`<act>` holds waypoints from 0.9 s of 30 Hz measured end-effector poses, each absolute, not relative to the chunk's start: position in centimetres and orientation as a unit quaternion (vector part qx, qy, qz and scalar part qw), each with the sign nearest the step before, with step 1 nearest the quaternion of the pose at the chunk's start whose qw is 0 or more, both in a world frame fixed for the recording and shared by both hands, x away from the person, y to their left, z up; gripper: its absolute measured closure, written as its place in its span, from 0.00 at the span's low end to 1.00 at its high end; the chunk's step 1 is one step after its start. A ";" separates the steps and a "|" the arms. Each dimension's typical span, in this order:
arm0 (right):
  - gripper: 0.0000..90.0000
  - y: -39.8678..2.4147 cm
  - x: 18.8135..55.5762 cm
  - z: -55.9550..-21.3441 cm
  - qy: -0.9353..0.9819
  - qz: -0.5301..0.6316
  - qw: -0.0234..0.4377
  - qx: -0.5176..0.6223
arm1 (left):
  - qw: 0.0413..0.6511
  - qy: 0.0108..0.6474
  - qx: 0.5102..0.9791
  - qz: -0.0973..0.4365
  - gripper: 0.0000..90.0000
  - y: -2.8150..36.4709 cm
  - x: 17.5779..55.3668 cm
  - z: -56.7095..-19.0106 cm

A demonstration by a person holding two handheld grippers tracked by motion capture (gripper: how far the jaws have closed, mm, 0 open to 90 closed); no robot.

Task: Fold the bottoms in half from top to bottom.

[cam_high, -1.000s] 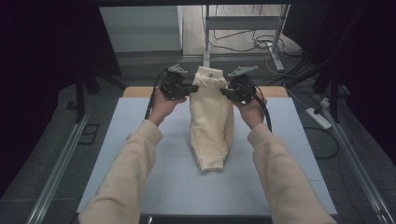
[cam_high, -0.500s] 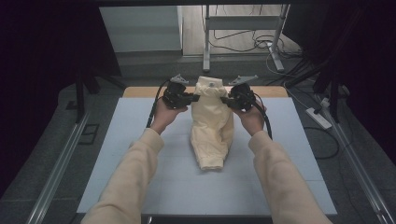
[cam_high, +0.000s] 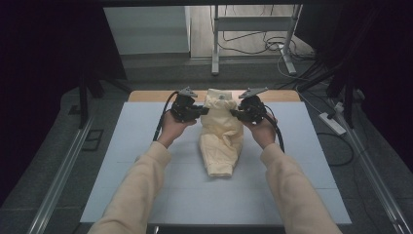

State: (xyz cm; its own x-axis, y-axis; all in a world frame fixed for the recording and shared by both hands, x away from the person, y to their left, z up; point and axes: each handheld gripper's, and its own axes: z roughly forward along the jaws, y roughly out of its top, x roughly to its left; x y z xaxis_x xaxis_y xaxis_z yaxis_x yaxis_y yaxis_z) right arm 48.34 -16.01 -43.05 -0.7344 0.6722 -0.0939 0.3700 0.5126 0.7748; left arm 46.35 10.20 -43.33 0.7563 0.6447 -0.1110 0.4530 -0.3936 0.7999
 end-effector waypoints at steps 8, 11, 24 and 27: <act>0.82 -16.1 47.7 -43.9 0.851 0.385 0.190 0.304 | 0.442 0.329 0.828 0.103 0.91 10.3 45.4 -44.3; 0.82 -16.1 47.4 -44.2 0.852 0.384 0.188 0.303 | 0.441 0.329 0.829 0.100 0.91 10.3 45.1 -44.7; 0.82 -16.1 46.9 -44.9 0.856 0.380 0.178 0.303 | 0.441 0.331 0.829 0.094 0.91 10.4 44.7 -45.5; 0.82 -16.0 46.8 -45.1 0.856 0.380 0.178 0.301 | 0.439 0.330 0.830 0.096 0.91 10.3 44.5 -45.7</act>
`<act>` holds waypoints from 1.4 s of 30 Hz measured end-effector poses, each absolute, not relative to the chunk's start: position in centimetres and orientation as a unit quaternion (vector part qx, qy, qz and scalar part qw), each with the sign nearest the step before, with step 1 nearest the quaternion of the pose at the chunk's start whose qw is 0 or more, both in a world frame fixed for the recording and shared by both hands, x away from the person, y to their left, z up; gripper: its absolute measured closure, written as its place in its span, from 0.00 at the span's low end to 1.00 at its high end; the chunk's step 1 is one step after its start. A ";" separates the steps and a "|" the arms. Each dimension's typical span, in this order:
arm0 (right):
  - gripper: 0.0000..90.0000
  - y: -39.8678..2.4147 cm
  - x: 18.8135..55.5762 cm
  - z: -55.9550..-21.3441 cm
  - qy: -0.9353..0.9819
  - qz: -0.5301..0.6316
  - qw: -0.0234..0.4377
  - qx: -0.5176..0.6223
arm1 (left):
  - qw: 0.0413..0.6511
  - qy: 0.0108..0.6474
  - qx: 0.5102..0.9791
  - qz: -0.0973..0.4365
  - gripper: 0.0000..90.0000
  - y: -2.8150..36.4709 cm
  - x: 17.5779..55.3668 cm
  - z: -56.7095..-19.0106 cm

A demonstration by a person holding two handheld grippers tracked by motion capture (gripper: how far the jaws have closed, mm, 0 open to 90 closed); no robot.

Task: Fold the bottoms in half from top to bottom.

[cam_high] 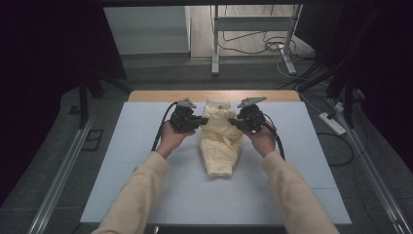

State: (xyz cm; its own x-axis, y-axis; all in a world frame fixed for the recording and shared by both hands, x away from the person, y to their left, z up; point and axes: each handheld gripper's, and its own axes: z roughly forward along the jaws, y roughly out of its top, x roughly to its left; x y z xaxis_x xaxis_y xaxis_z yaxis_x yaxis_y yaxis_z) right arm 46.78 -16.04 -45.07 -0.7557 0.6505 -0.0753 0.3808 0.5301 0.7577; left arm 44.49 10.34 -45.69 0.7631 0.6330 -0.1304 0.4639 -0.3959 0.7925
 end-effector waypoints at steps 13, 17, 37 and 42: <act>0.81 -16.3 45.9 -45.9 0.858 0.382 0.162 0.301 | 0.437 0.331 0.831 0.090 0.91 10.4 44.0 -46.7; 0.81 -16.4 45.7 -46.1 0.858 0.384 0.156 0.304 | 0.437 0.331 0.832 0.088 0.91 10.4 43.8 -47.0; 0.80 -17.3 44.7 -47.8 0.863 0.381 0.144 0.300 | 0.429 0.323 0.840 0.074 0.90 9.7 42.5 -48.9; 0.80 -17.4 44.4 -48.2 0.865 0.377 0.143 0.297 | 0.426 0.325 0.841 0.069 0.90 9.5 42.3 -49.6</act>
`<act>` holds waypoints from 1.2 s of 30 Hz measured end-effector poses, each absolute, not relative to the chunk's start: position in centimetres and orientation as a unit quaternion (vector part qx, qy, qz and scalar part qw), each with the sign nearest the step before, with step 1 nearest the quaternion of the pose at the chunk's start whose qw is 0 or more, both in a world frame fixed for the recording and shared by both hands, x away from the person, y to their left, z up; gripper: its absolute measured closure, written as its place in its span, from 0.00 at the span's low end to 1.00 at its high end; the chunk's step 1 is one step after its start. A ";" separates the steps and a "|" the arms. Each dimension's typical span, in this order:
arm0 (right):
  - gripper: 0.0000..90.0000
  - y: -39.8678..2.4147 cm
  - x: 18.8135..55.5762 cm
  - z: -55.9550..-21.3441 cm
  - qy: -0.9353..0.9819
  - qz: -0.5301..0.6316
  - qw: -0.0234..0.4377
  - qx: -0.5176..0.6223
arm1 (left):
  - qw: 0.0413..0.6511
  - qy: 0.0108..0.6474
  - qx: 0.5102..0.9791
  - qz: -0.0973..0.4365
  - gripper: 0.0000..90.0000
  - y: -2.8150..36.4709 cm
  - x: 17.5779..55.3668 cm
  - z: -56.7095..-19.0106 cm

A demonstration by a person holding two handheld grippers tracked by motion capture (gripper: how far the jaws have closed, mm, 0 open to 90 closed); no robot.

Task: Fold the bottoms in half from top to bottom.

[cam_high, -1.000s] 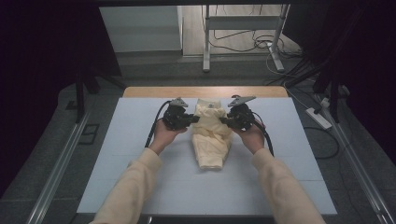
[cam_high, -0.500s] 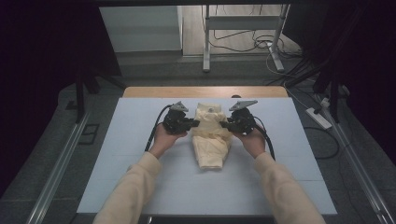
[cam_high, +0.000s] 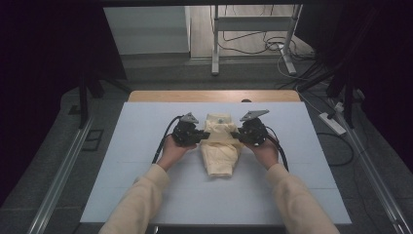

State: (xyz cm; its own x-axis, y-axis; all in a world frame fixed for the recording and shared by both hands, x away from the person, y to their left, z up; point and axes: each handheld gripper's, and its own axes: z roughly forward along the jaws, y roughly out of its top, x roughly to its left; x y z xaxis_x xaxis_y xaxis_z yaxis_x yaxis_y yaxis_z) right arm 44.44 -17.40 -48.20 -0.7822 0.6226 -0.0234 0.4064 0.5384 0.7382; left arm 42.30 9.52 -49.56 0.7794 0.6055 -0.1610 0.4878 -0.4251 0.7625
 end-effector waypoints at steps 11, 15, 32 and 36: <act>0.80 -17.5 43.8 -48.8 0.867 0.377 0.138 0.296 | 0.423 0.325 0.844 0.062 0.90 9.5 41.7 -50.5; 0.80 -17.5 43.4 -49.0 0.867 0.378 0.137 0.296 | 0.420 0.323 0.846 0.062 0.89 9.5 41.4 -50.7; 0.52 -17.7 41.7 -48.6 0.865 0.380 0.142 0.294 | 0.433 0.332 0.836 0.063 0.58 10.0 40.2 -49.9; 0.43 -18.0 40.5 -47.3 0.859 0.395 0.170 0.277 | 0.451 0.329 0.827 0.064 0.44 10.8 39.5 -48.6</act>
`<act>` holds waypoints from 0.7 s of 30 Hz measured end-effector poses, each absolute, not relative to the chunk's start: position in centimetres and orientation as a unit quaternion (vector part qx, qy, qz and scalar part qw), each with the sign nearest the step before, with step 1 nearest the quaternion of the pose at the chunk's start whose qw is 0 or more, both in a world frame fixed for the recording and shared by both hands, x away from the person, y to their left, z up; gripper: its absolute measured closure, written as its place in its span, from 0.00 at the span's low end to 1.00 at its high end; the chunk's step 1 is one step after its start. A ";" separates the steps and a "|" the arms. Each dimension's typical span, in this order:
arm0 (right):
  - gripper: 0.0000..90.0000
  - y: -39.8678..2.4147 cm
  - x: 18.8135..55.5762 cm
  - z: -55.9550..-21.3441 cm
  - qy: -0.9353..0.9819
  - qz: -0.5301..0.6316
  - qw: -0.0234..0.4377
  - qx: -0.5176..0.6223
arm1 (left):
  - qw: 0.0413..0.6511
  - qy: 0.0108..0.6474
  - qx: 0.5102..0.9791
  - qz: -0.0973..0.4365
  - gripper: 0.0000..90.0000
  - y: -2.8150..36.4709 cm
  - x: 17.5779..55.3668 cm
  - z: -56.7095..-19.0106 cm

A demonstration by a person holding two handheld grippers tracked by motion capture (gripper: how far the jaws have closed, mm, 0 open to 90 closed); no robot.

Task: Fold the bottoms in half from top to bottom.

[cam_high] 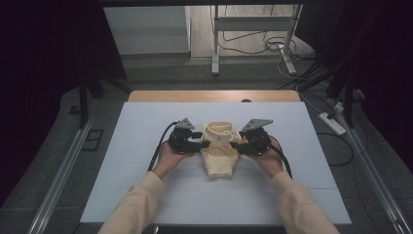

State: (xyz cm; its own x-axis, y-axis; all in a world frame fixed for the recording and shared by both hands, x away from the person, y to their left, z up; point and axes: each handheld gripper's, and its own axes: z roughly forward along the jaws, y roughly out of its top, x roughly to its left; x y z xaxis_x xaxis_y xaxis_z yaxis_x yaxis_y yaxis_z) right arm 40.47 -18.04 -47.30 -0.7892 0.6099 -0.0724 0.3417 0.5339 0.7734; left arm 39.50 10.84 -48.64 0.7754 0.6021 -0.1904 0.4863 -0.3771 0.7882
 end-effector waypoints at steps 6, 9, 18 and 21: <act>0.40 -19.3 39.2 -45.7 0.847 0.427 0.146 0.281 | 0.466 0.331 0.818 0.061 0.36 12.6 38.3 -46.9; 0.40 -19.7 39.0 -45.3 0.844 0.426 0.137 0.294 | 0.474 0.338 0.810 0.069 0.35 13.3 37.9 -46.4; 0.75 -19.0 39.9 -45.1 0.849 0.417 0.105 0.307 | 0.470 0.346 0.808 0.078 0.34 13.1 37.9 -46.3; 0.90 -17.8 40.0 -45.3 0.856 0.415 0.083 0.297 | 0.467 0.341 0.812 0.077 0.33 12.7 37.9 -46.4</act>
